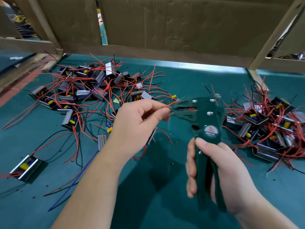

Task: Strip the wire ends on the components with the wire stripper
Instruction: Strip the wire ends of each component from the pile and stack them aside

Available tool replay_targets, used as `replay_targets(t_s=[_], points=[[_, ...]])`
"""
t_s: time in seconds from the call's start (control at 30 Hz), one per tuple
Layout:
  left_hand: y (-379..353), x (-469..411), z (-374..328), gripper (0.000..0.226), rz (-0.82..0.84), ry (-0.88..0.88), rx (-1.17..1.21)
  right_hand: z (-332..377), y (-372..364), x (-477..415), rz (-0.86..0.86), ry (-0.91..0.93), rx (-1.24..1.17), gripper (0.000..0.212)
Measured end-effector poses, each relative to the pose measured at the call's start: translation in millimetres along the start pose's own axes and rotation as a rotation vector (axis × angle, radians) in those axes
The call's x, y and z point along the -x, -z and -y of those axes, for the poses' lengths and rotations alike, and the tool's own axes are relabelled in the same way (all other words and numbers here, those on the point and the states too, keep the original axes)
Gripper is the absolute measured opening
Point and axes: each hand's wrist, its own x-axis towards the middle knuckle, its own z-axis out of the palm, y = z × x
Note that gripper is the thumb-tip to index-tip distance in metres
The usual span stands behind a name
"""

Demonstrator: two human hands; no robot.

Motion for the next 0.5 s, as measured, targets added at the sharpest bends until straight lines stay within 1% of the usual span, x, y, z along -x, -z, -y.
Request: replay_targets(t_s=[0.07,0.13,0.23,0.3,0.33,0.4,0.5], points=[[1,-1,4,0.016,0.058,0.049,-0.111,0,0,-4,-0.082,-0.026,-0.011,0.036],[1,-1,8,0.021,0.104,0.113,-0.155,2,2,-6,-0.064,-0.070,-0.029,0.034],[7,-1,14,0.020,0.144,0.207,-0.168,11,12,-7,-0.025,-0.050,-0.070,0.040],[12,-1,18,0.016,0.131,0.256,-0.187,19,22,-6,-0.061,0.010,-0.115,0.044],[13,-2,18,0.014,0.098,0.277,-0.151,23,27,-6,-0.075,0.045,-0.140,0.042],[10,-3,17,0.012,0.036,0.323,-0.003,28,32,-5,-0.072,0.090,-0.194,0.042],[0,-3,12,0.010,0.020,0.368,0.220,21,26,-4,0.007,0.086,-0.190,0.056]])
